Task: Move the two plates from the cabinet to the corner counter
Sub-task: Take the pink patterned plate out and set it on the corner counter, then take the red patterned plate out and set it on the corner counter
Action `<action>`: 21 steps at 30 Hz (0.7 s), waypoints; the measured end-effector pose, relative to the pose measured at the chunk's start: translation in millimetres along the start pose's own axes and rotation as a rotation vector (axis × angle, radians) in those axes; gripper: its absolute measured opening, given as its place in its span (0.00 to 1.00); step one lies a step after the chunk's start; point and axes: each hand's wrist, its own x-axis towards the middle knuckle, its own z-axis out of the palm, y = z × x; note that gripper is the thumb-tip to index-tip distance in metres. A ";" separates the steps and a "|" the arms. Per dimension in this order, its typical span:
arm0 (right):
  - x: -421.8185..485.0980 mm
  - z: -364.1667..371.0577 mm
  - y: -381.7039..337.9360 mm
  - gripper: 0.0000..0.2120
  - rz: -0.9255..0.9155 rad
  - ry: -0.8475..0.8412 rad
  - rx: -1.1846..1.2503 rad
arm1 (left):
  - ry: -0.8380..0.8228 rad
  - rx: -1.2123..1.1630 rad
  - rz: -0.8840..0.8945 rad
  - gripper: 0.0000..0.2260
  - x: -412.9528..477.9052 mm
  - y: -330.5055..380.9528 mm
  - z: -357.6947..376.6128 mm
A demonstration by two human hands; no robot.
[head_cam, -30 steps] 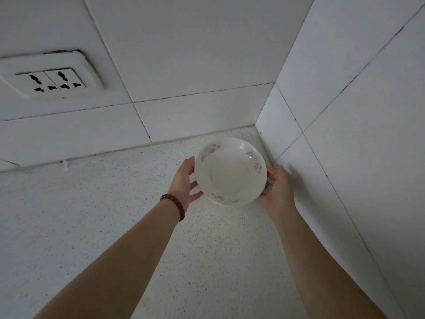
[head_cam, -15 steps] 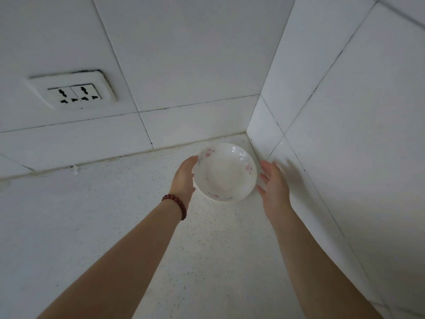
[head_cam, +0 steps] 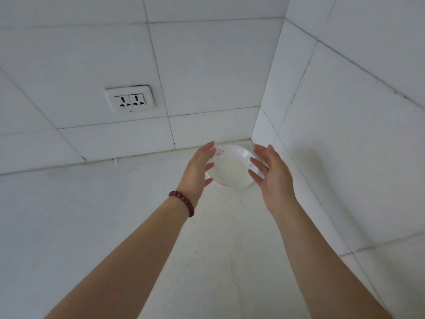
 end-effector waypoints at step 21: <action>-150.2 98.2 39.4 0.13 0.009 -0.490 -0.132 | 0.413 -0.195 0.192 0.21 -181.2 -8.7 -109.4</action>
